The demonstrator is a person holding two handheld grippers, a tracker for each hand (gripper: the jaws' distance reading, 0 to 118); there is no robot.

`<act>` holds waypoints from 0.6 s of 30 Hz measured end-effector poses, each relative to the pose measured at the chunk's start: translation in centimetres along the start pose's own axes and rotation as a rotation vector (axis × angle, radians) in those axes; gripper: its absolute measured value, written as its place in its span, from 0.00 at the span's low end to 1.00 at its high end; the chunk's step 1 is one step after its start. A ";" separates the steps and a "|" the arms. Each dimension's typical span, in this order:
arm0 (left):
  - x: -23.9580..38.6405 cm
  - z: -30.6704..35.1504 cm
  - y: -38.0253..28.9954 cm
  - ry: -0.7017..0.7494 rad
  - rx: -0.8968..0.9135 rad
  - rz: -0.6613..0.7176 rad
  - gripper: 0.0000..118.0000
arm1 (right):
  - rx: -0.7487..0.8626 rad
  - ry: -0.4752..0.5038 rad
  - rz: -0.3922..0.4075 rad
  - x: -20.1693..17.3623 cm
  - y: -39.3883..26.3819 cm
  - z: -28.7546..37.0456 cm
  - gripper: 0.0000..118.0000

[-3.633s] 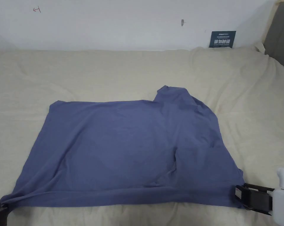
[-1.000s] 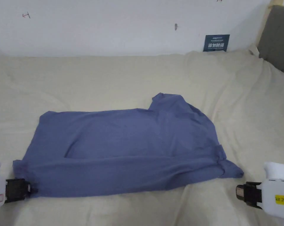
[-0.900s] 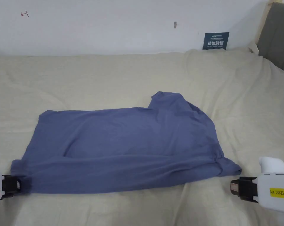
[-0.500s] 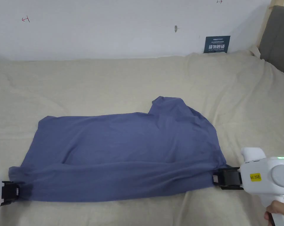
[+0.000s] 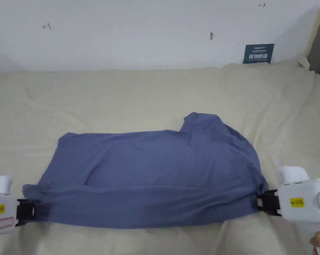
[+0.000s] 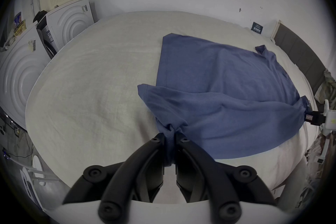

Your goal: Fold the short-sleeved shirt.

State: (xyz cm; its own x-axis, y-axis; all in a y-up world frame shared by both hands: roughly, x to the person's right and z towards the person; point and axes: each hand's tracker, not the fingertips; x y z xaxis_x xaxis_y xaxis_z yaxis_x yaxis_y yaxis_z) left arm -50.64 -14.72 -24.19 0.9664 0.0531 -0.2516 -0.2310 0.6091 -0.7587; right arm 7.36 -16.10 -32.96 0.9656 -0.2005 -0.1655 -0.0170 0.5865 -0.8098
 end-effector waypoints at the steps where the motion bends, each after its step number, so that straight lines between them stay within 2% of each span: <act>1: -0.1 0.7 0.2 -0.013 0.005 0.002 0.09 | 0.002 0.017 -0.024 0.3 0.2 0.9 0.09; 5: -0.4 3.2 0.4 -0.024 0.024 -0.015 0.09 | 0.071 0.082 -0.080 1.0 1.0 5.1 0.09; 9: -0.3 6.2 -1.0 -0.017 0.033 -0.041 0.09 | 0.087 0.105 -0.103 2.0 0.3 8.3 0.09; 12: -0.2 7.1 -3.8 -0.041 0.011 -0.046 0.09 | 0.072 0.078 -0.090 2.4 -1.9 9.1 0.09; 16: 0.0 5.2 -9.2 -0.043 -0.107 -0.091 0.09 | -0.026 0.042 -0.106 2.7 -6.2 7.9 0.09; 17: -0.4 4.3 -10.3 -0.060 -0.145 -0.072 0.09 | -0.047 0.044 -0.116 2.9 -7.2 7.4 0.10; 18: -0.7 3.6 -11.1 -0.065 -0.164 -0.054 0.12 | -0.062 0.042 -0.121 3.3 -7.9 6.7 0.15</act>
State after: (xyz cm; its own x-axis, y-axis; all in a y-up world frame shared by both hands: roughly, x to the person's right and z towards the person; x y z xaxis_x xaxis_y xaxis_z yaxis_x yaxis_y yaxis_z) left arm -48.30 -18.62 -13.45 0.9819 0.0783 -0.1727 -0.1890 0.4759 -0.8590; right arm 12.46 -16.12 -23.33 0.9500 -0.2999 -0.0870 0.0815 0.5072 -0.8580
